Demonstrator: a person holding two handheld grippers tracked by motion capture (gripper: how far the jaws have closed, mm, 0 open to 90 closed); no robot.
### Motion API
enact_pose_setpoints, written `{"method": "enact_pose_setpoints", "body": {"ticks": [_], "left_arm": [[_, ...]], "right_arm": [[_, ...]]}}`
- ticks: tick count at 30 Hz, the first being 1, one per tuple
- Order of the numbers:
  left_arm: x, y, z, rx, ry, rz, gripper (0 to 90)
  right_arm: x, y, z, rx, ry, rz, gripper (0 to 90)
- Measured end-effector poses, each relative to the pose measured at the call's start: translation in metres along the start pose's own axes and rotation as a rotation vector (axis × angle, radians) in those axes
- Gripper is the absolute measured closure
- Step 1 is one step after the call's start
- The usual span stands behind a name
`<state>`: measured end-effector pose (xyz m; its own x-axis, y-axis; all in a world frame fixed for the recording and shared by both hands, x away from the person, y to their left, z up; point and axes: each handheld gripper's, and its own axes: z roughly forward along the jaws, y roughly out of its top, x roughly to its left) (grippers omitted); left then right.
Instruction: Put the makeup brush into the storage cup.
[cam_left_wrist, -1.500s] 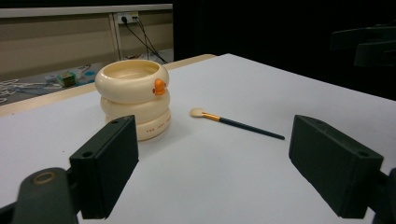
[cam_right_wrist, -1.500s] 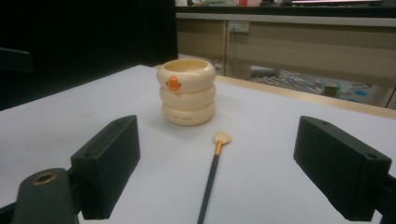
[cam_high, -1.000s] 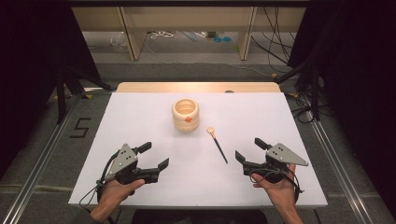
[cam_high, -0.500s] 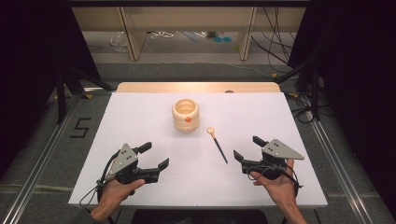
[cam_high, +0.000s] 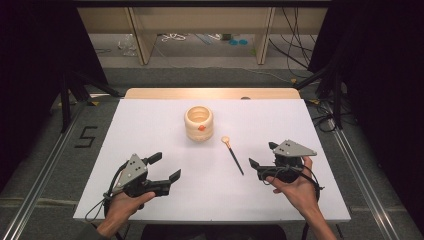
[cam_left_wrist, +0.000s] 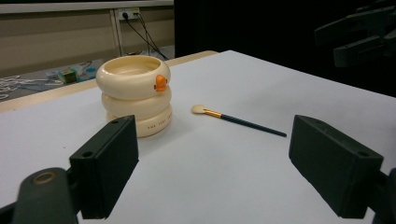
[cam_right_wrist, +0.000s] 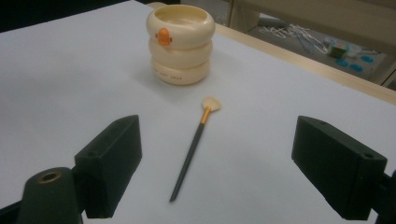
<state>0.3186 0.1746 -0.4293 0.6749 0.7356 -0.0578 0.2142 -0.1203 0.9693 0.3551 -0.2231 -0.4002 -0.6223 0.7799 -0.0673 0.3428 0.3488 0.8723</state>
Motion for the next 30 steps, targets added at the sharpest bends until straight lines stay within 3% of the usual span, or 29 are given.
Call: {"method": "enact_pose_setpoints", "body": {"ticks": [5, 10, 12, 13, 18, 22, 30], "left_arm": [[-0.001, 0.0, 0.0, -0.001, 0.004, -0.02, 15.7], [-0.001, 0.0, 0.0, 0.001, 0.004, -0.017, 15.7], [-0.001, 0.0, 0.0, 0.0, 0.004, -0.019, 15.7], [0.0, 0.0, -0.001, 0.001, 0.003, 0.0, 15.7], [0.0, 0.0, 0.0, 0.001, 0.003, -0.006, 15.7], [0.0, 0.0, 0.0, 0.0, 0.003, -0.007, 15.7], [0.0, 0.0, -0.001, 0.001, 0.002, -0.003, 15.7]], "right_arm": [[-0.003, 0.009, 0.008, 0.038, 0.0, -0.009, 17.3], [-0.005, 0.017, 0.016, 0.073, -0.003, -0.026, 18.0], [-0.006, 0.019, 0.019, 0.089, 0.012, -0.028, 18.2], [-0.006, 0.02, 0.02, 0.093, 0.021, -0.026, 18.5], [-0.007, 0.024, 0.029, 0.126, 0.041, -0.058, 18.8], [-0.006, 0.029, 0.036, 0.172, 0.057, -0.053, 18.9], [-0.009, 0.036, 0.047, 0.225, 0.053, -0.077, 19.4]]}}
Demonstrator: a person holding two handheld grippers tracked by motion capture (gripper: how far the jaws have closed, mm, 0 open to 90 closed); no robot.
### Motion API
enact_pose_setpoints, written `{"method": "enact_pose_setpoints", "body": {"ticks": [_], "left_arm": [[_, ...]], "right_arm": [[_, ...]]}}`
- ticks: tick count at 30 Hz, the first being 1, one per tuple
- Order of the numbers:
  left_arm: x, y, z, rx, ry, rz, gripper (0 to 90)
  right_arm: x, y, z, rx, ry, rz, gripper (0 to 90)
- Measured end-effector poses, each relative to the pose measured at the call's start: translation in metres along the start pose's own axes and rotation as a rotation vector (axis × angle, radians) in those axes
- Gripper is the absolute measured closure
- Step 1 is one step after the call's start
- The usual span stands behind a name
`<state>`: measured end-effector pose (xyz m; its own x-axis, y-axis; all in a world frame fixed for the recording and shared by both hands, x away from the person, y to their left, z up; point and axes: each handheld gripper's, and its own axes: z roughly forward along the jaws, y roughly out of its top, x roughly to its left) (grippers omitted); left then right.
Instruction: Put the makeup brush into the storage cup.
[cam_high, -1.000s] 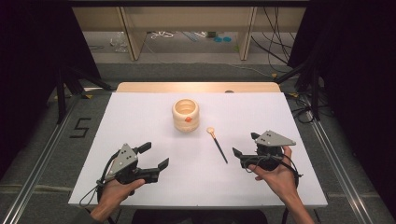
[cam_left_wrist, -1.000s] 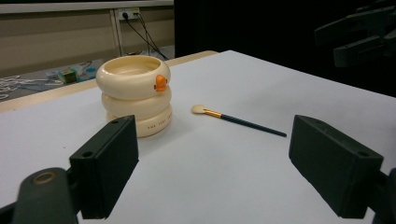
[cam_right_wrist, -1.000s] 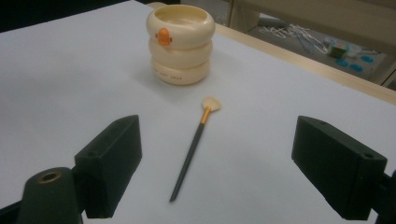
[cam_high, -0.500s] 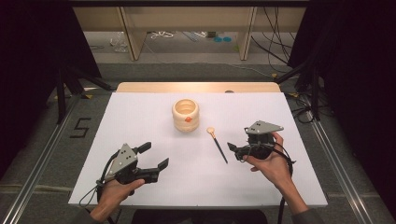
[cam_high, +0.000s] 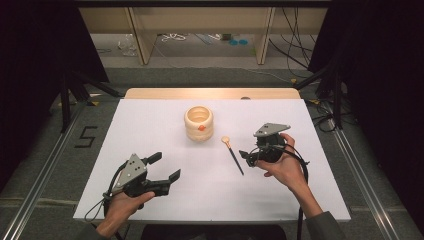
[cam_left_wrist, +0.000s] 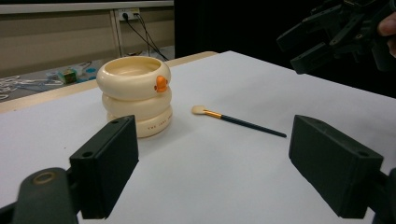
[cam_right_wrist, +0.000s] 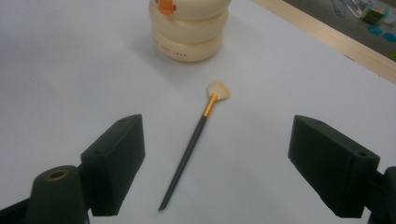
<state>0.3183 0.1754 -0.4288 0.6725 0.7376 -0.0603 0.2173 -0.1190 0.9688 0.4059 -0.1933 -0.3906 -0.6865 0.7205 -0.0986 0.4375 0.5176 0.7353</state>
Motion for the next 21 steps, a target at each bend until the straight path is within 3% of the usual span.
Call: {"method": "enact_pose_setpoints", "body": {"ticks": [6, 8, 9, 12, 16, 21], "left_arm": [[0.0, 0.0, 0.001, -0.001, 0.001, -0.009, 15.7], [0.0, 0.0, 0.001, -0.002, 0.001, -0.011, 15.7], [-0.001, -0.001, 0.001, -0.001, 0.0, -0.015, 15.7], [-0.001, -0.001, 0.001, -0.001, 0.0, -0.015, 15.7], [0.0, 0.0, 0.0, 0.001, 0.001, -0.01, 15.7], [0.001, 0.0, 0.0, 0.001, 0.001, -0.002, 15.7]], "right_arm": [[-0.003, 0.008, 0.009, 0.037, -0.001, -0.018, 21.7], [-0.003, 0.009, 0.01, 0.045, 0.001, -0.004, 21.8], [-0.005, 0.01, 0.015, 0.08, 0.007, -0.005, 22.0], [-0.005, 0.011, 0.022, 0.105, 0.014, 0.008, 22.9], [-0.006, 0.013, 0.032, 0.153, 0.021, -0.024, 24.5], [-0.005, 0.018, 0.041, 0.172, 0.03, -0.022, 24.6]]}}
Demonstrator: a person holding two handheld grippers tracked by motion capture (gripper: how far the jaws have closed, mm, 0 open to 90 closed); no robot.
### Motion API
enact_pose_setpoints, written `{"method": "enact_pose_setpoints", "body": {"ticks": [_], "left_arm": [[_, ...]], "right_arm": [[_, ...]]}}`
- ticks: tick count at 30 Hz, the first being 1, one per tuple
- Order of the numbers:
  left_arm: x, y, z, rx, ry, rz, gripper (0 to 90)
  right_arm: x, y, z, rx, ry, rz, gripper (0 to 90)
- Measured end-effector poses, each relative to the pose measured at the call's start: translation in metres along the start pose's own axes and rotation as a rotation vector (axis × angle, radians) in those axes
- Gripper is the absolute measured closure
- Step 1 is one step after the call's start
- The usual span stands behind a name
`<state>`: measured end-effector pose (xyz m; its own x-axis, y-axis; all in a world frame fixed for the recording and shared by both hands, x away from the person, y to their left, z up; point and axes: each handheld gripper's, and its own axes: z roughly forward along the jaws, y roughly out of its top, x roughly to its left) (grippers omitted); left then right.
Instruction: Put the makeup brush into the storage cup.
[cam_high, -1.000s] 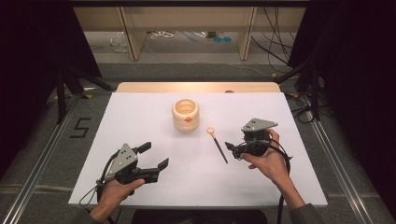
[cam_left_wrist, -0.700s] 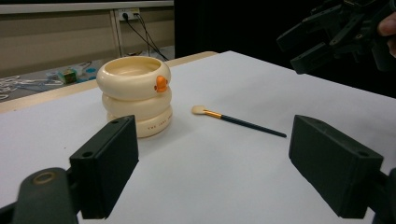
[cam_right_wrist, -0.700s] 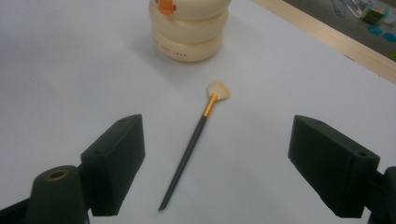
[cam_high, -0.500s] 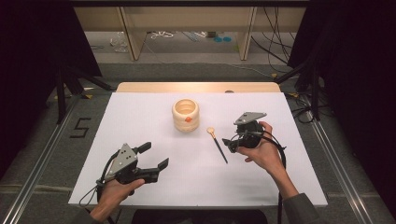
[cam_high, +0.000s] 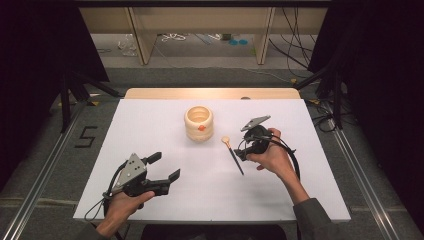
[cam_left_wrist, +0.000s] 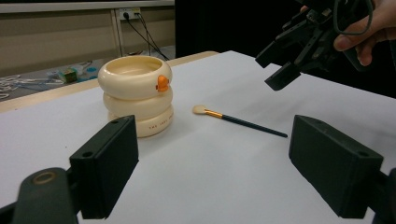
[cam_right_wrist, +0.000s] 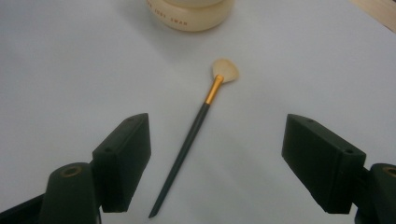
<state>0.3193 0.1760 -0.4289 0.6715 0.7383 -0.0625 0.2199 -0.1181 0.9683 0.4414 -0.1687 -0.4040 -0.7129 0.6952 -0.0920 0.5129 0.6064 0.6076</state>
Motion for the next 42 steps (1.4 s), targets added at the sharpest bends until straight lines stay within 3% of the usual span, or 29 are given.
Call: {"method": "enact_pose_setpoints", "body": {"ticks": [3, 6, 23, 42], "left_arm": [[0.0, 0.0, 0.001, 0.001, -0.001, -0.004, 15.7], [-0.001, 0.0, 0.001, 0.001, -0.003, -0.002, 15.7], [0.001, 0.0, 0.001, 0.002, 0.0, -0.008, 15.7], [0.001, 0.0, 0.001, 0.006, 0.003, -0.011, 15.7]], "right_arm": [[0.0, 0.002, 0.005, -0.011, -0.011, -0.004, 24.7], [0.0, 0.008, 0.013, 0.033, 0.014, -0.003, 25.7], [-0.007, 0.023, 0.047, 0.174, 0.036, 0.008, 30.8], [-0.01, 0.029, 0.064, 0.245, 0.026, 0.015, 37.3]]}}
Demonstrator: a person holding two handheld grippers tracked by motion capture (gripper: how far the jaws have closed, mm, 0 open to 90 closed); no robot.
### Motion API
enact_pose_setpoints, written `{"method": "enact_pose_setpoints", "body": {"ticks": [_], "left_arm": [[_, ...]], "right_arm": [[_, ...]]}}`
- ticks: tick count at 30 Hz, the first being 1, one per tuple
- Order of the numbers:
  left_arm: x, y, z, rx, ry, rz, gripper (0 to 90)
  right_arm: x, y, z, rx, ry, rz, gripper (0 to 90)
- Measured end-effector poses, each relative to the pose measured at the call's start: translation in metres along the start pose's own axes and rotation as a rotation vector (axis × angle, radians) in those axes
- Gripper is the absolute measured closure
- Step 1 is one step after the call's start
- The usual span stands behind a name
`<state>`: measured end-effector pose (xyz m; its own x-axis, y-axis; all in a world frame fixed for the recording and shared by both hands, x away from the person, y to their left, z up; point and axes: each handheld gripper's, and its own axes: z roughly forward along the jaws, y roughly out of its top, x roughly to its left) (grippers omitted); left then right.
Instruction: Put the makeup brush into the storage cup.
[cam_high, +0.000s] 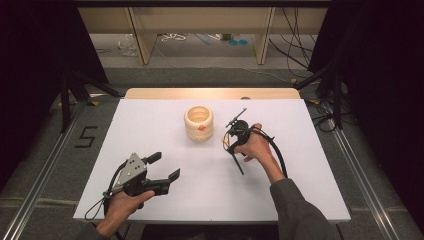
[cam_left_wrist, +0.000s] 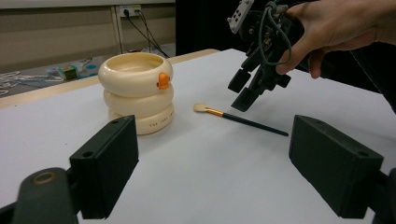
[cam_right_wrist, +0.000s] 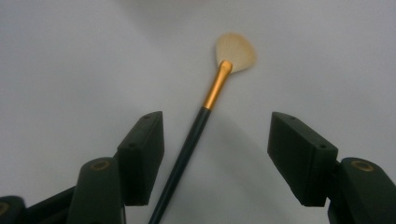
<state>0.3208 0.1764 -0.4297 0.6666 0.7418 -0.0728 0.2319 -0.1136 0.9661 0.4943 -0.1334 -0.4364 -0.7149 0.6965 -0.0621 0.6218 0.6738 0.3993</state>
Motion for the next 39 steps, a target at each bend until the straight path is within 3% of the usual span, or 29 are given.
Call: {"method": "enact_pose_setpoints", "body": {"ticks": [12, 22, 39], "left_arm": [[0.0, 0.0, 0.0, 0.0, 0.001, -0.009, 15.7], [0.0, 0.0, 0.0, 0.002, -0.004, 0.001, 15.7], [0.0, 0.0, 0.0, 0.002, -0.005, 0.004, 15.7]], "right_arm": [[0.003, 0.002, 0.006, 0.035, 0.01, -0.007, 42.1], [0.001, 0.002, 0.011, 0.059, 0.057, 0.003, 56.0], [0.0, 0.001, 0.019, 0.128, 0.074, 0.01, 63.9]]}}
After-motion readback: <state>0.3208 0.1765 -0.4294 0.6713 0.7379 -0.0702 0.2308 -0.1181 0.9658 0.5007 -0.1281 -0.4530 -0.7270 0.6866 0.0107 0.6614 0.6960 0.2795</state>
